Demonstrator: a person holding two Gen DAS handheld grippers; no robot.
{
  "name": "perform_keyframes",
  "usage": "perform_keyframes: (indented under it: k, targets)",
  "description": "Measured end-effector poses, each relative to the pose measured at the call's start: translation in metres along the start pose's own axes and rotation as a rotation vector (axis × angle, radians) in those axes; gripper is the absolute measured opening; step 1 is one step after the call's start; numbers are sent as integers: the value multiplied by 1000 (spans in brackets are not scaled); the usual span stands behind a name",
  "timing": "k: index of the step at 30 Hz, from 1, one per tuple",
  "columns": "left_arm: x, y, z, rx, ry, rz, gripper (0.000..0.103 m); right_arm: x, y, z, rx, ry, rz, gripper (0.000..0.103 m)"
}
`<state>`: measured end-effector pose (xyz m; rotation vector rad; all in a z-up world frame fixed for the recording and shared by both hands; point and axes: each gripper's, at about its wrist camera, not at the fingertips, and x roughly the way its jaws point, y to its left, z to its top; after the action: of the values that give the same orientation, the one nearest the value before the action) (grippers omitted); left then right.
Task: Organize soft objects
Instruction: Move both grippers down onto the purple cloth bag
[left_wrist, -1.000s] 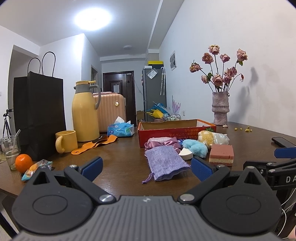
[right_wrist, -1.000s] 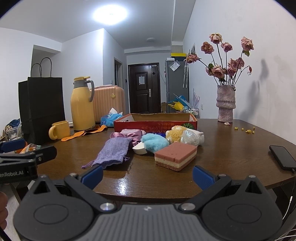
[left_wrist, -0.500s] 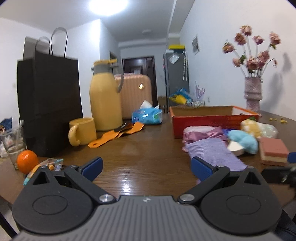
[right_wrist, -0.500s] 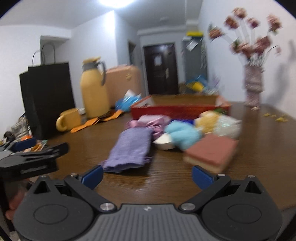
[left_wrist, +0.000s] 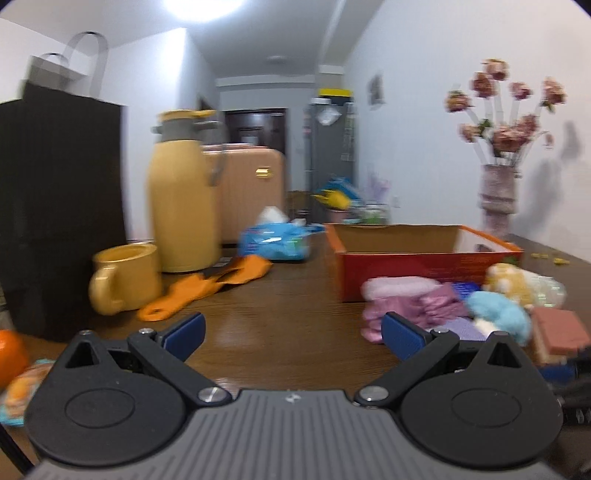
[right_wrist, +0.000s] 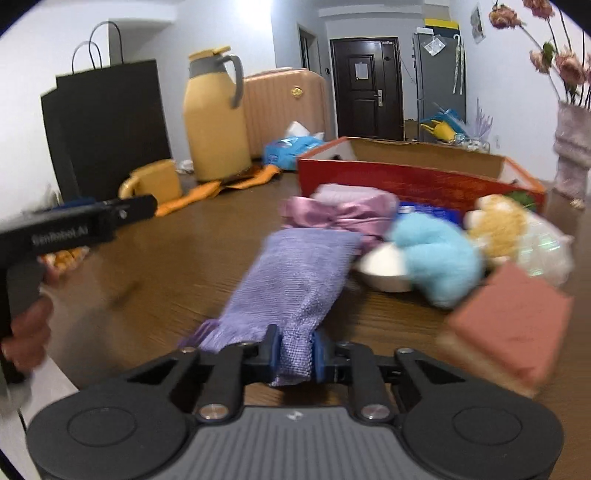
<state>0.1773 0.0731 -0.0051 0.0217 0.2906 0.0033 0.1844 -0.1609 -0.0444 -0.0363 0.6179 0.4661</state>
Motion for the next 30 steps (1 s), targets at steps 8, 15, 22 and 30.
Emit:
perform_keyframes:
  k: [8, 15, 22, 30]
  targets:
    - [54, -53, 11, 44, 119, -276, 103, -13, -46, 15, 77, -79, -237, 38]
    - [86, -56, -1, -45, 276, -421, 68, -39, -51, 3, 166, -131, -216, 39]
    - [66, -57, -3, -62, 306, -451, 13, -51, -54, -9, 176, -120, -215, 39]
    - [23, -50, -12, -100, 304, -379, 7, -62, -47, -27, 203, -129, -171, 39]
